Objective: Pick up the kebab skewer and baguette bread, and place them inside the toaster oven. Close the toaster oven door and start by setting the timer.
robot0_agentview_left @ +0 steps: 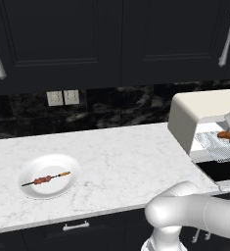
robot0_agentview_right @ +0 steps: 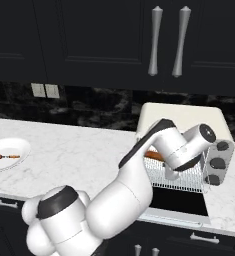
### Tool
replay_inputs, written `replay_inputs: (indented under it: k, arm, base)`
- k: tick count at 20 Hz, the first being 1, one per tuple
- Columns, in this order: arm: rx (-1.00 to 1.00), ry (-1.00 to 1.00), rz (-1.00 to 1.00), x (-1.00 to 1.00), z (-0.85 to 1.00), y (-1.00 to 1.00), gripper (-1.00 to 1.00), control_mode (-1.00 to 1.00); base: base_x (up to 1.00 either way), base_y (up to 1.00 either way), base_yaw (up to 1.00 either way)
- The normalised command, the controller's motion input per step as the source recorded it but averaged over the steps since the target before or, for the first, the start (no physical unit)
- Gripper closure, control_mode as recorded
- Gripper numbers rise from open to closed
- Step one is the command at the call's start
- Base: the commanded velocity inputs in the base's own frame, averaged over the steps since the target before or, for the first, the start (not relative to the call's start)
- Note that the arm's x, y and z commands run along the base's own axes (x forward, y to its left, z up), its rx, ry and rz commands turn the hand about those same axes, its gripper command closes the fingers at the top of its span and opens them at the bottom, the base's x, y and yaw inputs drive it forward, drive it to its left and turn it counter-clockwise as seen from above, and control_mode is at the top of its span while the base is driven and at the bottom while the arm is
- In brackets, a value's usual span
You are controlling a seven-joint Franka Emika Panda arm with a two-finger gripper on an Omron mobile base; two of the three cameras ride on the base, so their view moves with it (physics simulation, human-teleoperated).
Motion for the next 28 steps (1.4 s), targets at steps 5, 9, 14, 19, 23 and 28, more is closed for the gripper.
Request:
replay_inputs:
  k: [5,9,14,19,23,28]
  arm:
    - [0.0,0.0,-0.01,0.14,-0.21,0.0,-1.0,-1.0]
    - [0.0,0.0,-0.01,0.18,-0.11,-0.01,-1.0,-1.0]
    - [0.0,0.02,0.0,-0.21,0.34,-0.05,-1.0,-1.0]
    - [0.0,0.08,0.0,-0.97,0.7,0.16,-1.0,-1.0]
    - [-0.06,0.11,0.12,-0.78,0.52,0.94,-1.0,-1.0]
    - [-0.1,0.13,0.2,-0.61,0.37,1.0,-1.0,-1.0]
  base:
    - [0.0,0.0,0.0]
    - [0.0,0.0,0.0]
    - [0.0,0.0,0.0]
    - [0.0,0.0,0.0]
    - [0.0,0.0,0.0]
    - [0.0,0.0,0.0]
